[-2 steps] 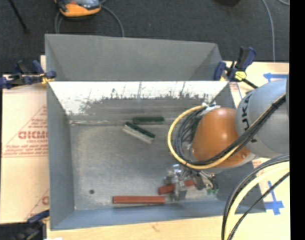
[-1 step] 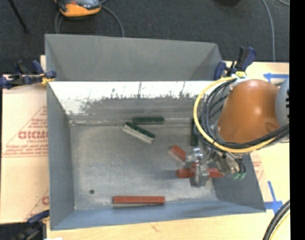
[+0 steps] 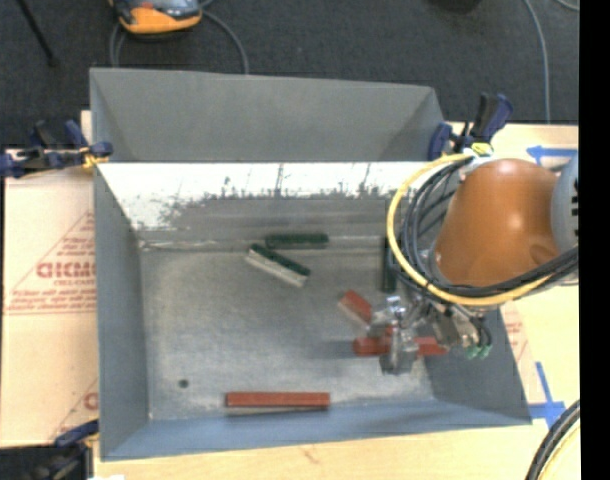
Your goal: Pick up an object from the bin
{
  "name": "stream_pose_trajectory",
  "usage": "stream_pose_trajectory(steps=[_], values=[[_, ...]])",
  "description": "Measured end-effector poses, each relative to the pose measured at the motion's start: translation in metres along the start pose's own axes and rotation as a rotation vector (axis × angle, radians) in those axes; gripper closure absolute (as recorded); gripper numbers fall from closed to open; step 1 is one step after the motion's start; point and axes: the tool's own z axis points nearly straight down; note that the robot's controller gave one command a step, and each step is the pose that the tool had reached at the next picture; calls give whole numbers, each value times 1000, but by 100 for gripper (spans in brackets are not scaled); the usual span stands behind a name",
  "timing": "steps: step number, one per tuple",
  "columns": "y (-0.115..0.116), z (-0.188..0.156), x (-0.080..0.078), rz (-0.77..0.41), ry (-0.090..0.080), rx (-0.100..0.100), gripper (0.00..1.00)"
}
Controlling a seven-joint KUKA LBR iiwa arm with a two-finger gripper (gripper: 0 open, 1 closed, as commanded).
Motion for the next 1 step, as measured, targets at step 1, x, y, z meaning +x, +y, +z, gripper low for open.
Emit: stream_pose_trajectory(steps=[1], values=[[-13,-43,3,-77,4,-2,100]])
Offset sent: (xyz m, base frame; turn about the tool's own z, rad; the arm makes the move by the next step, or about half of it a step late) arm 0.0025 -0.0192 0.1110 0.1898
